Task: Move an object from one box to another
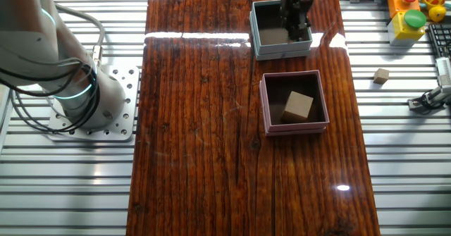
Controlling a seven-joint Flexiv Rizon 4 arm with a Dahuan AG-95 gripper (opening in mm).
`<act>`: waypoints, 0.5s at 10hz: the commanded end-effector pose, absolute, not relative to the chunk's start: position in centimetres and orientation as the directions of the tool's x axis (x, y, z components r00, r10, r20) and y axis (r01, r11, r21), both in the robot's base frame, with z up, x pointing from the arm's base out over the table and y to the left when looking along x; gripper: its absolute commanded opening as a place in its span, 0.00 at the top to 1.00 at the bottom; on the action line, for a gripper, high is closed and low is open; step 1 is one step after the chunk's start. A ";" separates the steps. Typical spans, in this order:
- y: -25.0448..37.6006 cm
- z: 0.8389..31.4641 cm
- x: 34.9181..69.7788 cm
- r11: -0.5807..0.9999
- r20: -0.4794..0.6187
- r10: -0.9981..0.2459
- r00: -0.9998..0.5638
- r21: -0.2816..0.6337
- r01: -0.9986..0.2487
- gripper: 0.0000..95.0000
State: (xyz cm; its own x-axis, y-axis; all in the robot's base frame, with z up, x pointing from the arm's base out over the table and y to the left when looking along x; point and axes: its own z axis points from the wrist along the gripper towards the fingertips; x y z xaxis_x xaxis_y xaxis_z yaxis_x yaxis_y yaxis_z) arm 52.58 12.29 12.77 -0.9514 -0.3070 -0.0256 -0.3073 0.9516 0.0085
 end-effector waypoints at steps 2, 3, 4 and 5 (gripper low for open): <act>5.3 15.4 52.8 0.907 -0.025 -0.420 -0.907 0.013 -0.420 0.60; 3.2 15.4 52.7 0.891 -0.032 -0.453 -0.891 0.013 -0.454 0.60; 2.9 15.3 52.7 0.889 -0.033 -0.457 -0.889 0.014 -0.457 0.60; 0.7 14.8 52.9 0.876 -0.035 -0.482 -0.875 0.012 -0.483 0.60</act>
